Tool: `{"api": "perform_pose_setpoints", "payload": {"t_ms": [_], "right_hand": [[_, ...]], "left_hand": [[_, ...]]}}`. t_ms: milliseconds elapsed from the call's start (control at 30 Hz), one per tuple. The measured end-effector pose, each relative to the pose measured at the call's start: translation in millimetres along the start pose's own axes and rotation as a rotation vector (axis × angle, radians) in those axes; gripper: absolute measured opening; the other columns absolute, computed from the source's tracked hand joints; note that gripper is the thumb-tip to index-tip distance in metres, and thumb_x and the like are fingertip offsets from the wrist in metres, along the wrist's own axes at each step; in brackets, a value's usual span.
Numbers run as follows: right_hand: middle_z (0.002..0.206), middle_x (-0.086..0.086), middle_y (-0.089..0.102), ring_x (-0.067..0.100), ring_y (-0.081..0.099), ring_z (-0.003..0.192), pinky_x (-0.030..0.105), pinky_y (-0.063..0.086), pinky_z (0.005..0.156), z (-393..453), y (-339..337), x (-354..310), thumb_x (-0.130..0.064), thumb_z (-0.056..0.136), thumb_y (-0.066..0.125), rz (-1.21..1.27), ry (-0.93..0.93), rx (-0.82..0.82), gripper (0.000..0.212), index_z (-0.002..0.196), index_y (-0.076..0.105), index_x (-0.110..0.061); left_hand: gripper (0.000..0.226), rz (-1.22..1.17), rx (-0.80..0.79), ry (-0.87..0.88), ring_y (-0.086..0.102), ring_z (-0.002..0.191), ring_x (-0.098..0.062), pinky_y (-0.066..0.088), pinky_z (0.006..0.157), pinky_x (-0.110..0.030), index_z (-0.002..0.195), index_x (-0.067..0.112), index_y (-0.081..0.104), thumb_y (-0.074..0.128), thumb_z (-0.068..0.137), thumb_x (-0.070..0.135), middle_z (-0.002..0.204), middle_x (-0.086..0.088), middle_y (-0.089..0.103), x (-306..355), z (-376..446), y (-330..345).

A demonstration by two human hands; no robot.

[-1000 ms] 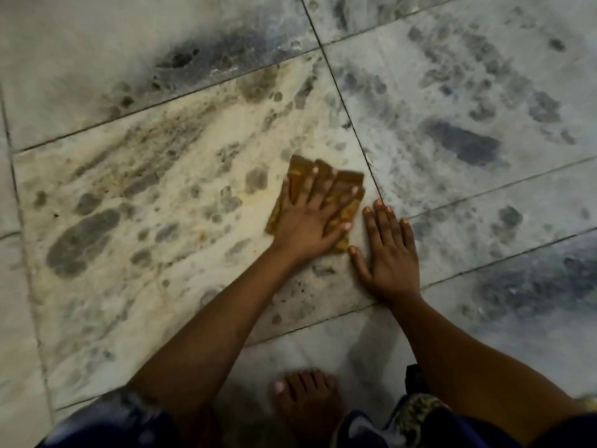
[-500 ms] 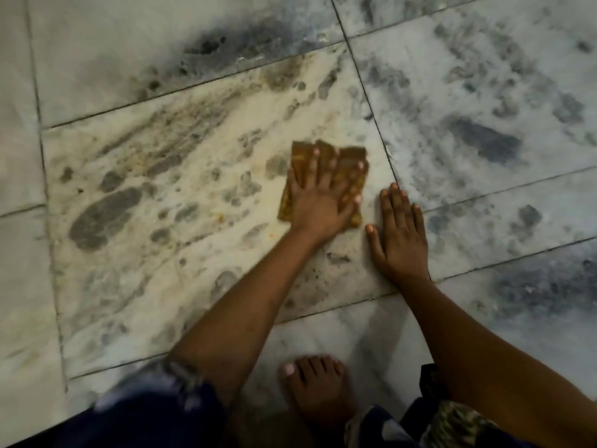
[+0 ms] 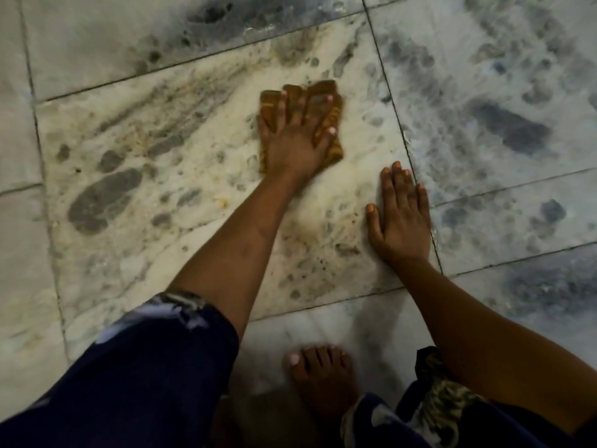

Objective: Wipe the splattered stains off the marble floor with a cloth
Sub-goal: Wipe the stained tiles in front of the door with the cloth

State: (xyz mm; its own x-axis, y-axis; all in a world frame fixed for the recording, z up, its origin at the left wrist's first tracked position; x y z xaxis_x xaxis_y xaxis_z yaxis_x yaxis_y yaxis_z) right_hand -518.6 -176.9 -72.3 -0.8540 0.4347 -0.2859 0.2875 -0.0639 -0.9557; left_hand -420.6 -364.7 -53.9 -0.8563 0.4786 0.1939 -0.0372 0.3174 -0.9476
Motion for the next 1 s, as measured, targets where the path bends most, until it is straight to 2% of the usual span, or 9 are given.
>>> {"api": "perform_pose_setpoints", "payload": {"t_ms": [133, 233, 400, 500, 633, 733, 833, 900, 1000], "right_hand": [[0.156, 0.010, 0.017, 0.021, 0.014, 0.144, 0.034, 0.001, 0.116, 0, 2, -1, -0.042, 0.092, 0.023, 0.000, -0.006, 0.003, 0.066, 0.149, 0.019, -0.010], [0.155, 0.013, 0.022, 0.025, 0.021, 0.143, 0.035, 0.005, 0.115, 0, -1, -1, -0.040, 0.091, 0.027, -0.009, -0.011, 0.017, 0.065, 0.148, 0.024, -0.008], [0.155, 0.014, 0.022, 0.026, 0.020, 0.143, 0.037, 0.006, 0.115, 0, -2, -3, -0.040, 0.090, 0.026, -0.014, -0.002, 0.020, 0.066, 0.148, 0.024, -0.008], [0.155, 0.014, 0.021, 0.025, 0.018, 0.143, 0.035, 0.004, 0.115, -2, -1, -5, -0.040, 0.091, 0.023, -0.017, -0.013, 0.035, 0.066, 0.148, 0.023, -0.007], [0.157, 0.012, 0.015, 0.022, 0.012, 0.145, 0.036, 0.005, 0.117, -1, 4, -14, -0.042, 0.092, 0.014, 0.048, 0.074, 0.031, 0.068, 0.149, 0.018, -0.007], [0.156, 0.013, 0.017, 0.023, 0.015, 0.144, 0.035, 0.005, 0.117, 1, 6, -25, -0.041, 0.093, 0.016, 0.088, -0.034, 0.009, 0.065, 0.148, 0.020, -0.006], [0.155, 0.014, 0.019, 0.023, 0.017, 0.144, 0.035, 0.005, 0.116, 3, 8, -34, -0.038, 0.095, 0.020, 0.053, -0.145, -0.013, 0.063, 0.148, 0.022, -0.005], [0.155, 0.014, 0.020, 0.024, 0.019, 0.143, 0.035, 0.005, 0.116, 5, 10, -40, -0.038, 0.095, 0.020, 0.035, -0.155, -0.021, 0.063, 0.148, 0.023, -0.005], [0.155, 0.014, 0.021, 0.026, 0.021, 0.143, 0.036, 0.005, 0.115, 7, 13, -50, -0.040, 0.094, 0.019, 0.005, -0.160, -0.042, 0.064, 0.148, 0.024, -0.005]], "left_hand": [[0.055, -0.024, 0.063, -0.277, -0.007, 0.145, -0.030, -0.003, 0.112, -0.059, 0.146, 0.044, 0.005, 0.022, 0.096, 0.056, 0.159, 0.003, 0.000, -82, -39, -6], [0.061, 0.006, 0.054, -0.431, -0.008, 0.144, -0.034, -0.001, 0.111, -0.062, 0.148, 0.036, -0.002, 0.011, 0.092, 0.057, 0.159, -0.003, -0.003, -80, -102, 12], [0.060, -0.010, -0.019, -0.062, 0.002, 0.144, -0.036, -0.001, 0.107, -0.066, 0.146, 0.041, 0.016, 0.015, 0.089, 0.059, 0.159, -0.004, 0.009, 16, -120, 40], [0.056, 0.018, -0.019, 0.083, -0.004, 0.145, -0.030, -0.001, 0.110, -0.063, 0.146, 0.045, 0.011, 0.024, 0.093, 0.058, 0.159, 0.002, 0.003, 4, -78, 24], [0.055, -0.061, -0.011, -0.170, -0.010, 0.145, -0.030, -0.006, 0.113, -0.057, 0.146, 0.044, 0.001, 0.023, 0.097, 0.054, 0.159, 0.002, -0.004, -76, -58, 1], [0.056, -0.052, 0.096, -0.374, -0.009, 0.145, -0.031, -0.004, 0.113, -0.058, 0.147, 0.042, 0.001, 0.022, 0.096, 0.055, 0.159, 0.001, -0.003, -139, -101, -2], [0.059, -0.061, 0.183, -0.622, -0.003, 0.145, -0.036, -0.001, 0.112, -0.059, 0.147, 0.036, 0.002, 0.014, 0.093, 0.056, 0.159, -0.006, 0.003, -133, -167, 18], [0.064, -0.099, 0.169, -0.613, 0.006, 0.143, -0.041, 0.001, 0.109, -0.063, 0.148, 0.032, 0.007, 0.010, 0.088, 0.054, 0.158, -0.012, 0.011, -87, -184, 33], [0.061, -0.074, 0.107, -0.382, 0.015, 0.141, -0.042, 0.003, 0.106, -0.065, 0.147, 0.034, 0.020, 0.021, 0.089, 0.053, 0.156, -0.011, 0.020, -31, -169, 44]]}}
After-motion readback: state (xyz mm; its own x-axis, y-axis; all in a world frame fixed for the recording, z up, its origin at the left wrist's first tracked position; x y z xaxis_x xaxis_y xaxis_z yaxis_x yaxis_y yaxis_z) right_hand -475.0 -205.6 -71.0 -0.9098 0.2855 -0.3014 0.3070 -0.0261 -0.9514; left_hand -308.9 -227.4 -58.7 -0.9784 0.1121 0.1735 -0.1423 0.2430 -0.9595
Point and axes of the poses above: each hand's wrist, its own z-axis towards the middle knuckle, its own y-axis out of the palm, x = y × z, the point moved 5 cm from there along z, towards the middle knuckle
